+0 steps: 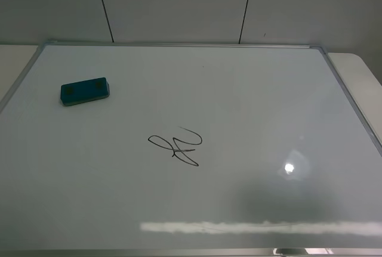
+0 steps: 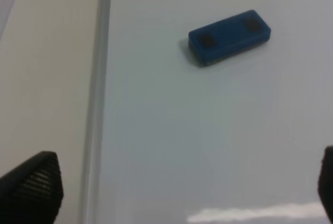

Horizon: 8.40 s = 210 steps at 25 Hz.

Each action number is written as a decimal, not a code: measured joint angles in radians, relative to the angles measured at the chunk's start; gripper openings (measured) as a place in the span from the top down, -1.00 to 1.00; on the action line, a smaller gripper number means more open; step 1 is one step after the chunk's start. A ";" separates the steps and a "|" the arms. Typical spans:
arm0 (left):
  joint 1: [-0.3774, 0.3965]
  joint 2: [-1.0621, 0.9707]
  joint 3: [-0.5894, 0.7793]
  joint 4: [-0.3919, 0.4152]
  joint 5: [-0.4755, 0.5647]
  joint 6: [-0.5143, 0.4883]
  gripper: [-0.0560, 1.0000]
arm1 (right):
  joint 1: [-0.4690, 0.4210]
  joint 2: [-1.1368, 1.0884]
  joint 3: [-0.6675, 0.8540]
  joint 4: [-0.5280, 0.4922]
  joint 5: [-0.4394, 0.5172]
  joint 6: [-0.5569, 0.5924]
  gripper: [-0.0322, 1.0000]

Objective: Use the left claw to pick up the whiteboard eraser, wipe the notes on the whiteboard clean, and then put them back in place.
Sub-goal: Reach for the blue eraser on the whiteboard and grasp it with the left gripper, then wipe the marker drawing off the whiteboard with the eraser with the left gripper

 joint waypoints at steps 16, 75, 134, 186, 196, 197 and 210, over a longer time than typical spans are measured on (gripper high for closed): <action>0.000 1.020 -0.458 -0.161 0.033 0.784 -0.99 | 0.000 0.000 0.000 0.000 0.000 0.000 -0.99; 0.038 1.964 -0.983 -0.221 -0.053 1.203 -0.99 | 0.000 0.000 0.000 0.000 0.000 0.000 -0.99; -0.875 1.754 -0.688 -0.195 -0.264 0.220 -0.16 | 0.000 0.000 0.000 0.000 0.000 0.000 -0.99; -0.558 1.735 -0.355 -0.230 -0.785 0.143 -0.16 | 0.000 0.000 0.000 0.000 0.000 0.000 -0.99; -0.760 1.715 -0.238 -0.227 -0.907 0.084 -0.15 | 0.000 0.000 0.000 0.000 0.000 0.000 -0.99; -0.756 1.715 -0.236 -0.221 -0.910 0.081 -0.15 | 0.000 0.000 0.000 0.000 0.000 0.000 -0.99; -0.450 1.691 -0.227 -0.134 -0.944 0.067 -0.15 | 0.000 0.000 0.000 0.000 0.000 0.000 -0.99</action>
